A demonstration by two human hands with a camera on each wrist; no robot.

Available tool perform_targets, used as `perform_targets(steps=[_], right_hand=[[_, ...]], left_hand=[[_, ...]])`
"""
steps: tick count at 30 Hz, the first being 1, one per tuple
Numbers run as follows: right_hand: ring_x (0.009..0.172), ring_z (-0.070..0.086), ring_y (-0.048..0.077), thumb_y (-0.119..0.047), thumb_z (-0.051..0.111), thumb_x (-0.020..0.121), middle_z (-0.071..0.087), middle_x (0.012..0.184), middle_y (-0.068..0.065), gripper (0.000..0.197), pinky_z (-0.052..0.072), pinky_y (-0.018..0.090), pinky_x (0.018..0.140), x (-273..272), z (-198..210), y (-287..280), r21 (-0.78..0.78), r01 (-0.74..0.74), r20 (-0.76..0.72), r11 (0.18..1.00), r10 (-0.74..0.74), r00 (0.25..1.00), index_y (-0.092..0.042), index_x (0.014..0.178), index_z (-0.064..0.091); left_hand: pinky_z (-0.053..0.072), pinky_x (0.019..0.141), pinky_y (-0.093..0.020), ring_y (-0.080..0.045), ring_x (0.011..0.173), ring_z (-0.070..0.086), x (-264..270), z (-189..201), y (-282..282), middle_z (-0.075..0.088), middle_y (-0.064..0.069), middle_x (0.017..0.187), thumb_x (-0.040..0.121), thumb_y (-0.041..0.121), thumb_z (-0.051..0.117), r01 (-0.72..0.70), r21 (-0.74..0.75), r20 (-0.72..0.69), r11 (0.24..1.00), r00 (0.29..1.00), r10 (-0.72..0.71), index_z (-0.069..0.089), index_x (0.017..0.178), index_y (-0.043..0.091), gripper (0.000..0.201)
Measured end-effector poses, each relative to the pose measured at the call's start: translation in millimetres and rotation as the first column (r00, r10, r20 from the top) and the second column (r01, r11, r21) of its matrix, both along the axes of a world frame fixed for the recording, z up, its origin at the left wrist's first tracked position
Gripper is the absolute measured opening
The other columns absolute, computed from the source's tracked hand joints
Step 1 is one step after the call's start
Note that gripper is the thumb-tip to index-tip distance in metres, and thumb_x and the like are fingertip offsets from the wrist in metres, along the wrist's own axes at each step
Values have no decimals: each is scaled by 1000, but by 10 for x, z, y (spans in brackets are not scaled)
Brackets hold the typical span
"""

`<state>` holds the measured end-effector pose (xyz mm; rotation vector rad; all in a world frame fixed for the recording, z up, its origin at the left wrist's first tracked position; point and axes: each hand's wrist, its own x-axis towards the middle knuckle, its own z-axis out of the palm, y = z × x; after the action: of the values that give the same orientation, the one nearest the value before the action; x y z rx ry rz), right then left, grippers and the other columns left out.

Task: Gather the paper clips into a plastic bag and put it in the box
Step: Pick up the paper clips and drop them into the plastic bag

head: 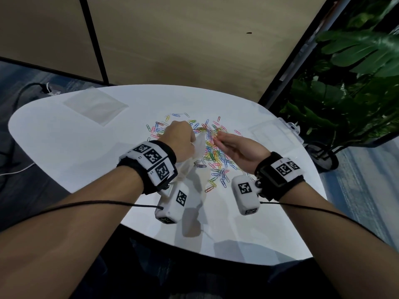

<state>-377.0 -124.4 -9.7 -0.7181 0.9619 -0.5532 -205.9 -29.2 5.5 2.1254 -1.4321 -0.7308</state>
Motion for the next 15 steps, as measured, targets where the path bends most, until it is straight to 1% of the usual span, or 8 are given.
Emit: perform_targets(steps=[2,4,7,8,11,13,14,15], right_hand=[[89,70,18,2,61,91,72,95,15,12,59,23,81,140,33,135,-57,-47,-38,997,45,998,8,100,66],[85,70,23,2,67,86,72,96,21,10,60,27,82,244,-41,233,-182,-81,-176,980,48,983,7,94,69],[88,69,28,7,69,80,73,91,19,17,56,42,93,349,-194,325,-317,-168,-381,933,37,924,-8,79,76],[90,69,28,7,69,78,73,91,16,20,56,44,93,376,-248,344,-356,-223,-454,907,40,890,-11,82,78],[89,70,20,-3,67,82,74,98,7,24,56,29,87,393,-256,368,-488,-502,-708,714,13,706,-9,103,76],[84,69,16,-9,65,85,75,93,3,19,55,25,80,367,-176,401,-493,-699,-810,518,21,587,-12,98,78],[82,69,16,-10,64,85,76,91,3,18,56,26,80,345,-139,402,-503,-741,-820,445,26,572,-13,94,79],[81,71,17,-10,64,85,76,90,3,17,57,28,79,305,-108,368,-518,-739,-809,430,33,587,-14,92,79]], left_hand=[[53,91,-32,-29,107,66,-24,1,1,72,-16,103,84,0,55,18,-7,-4,1000,1000,-18,75,103,5,28],[53,86,-30,-27,101,67,-32,0,2,74,-13,101,85,2,56,30,-9,-2,999,1000,-30,76,103,8,28],[55,85,-31,-23,94,68,-12,-10,1,75,-9,99,84,4,60,36,-9,5,999,999,-36,77,96,9,23],[57,85,-32,-23,90,69,-8,-10,2,75,-10,95,83,3,61,36,-8,2,999,999,-36,77,93,10,20],[56,82,-31,-24,87,70,-22,-5,8,74,-13,87,82,-1,59,47,-2,-11,999,999,-47,74,81,9,18],[54,81,-29,-25,89,70,-59,4,8,74,-13,86,82,-2,58,65,-2,-18,998,998,-65,76,89,3,20],[55,84,-30,-25,91,70,-74,8,8,75,-12,88,84,-1,57,66,-4,-18,998,998,-66,77,95,4,23],[56,87,-32,-25,93,70,-79,8,4,75,-12,93,84,0,57,63,-7,-14,998,998,-63,77,99,5,26]])
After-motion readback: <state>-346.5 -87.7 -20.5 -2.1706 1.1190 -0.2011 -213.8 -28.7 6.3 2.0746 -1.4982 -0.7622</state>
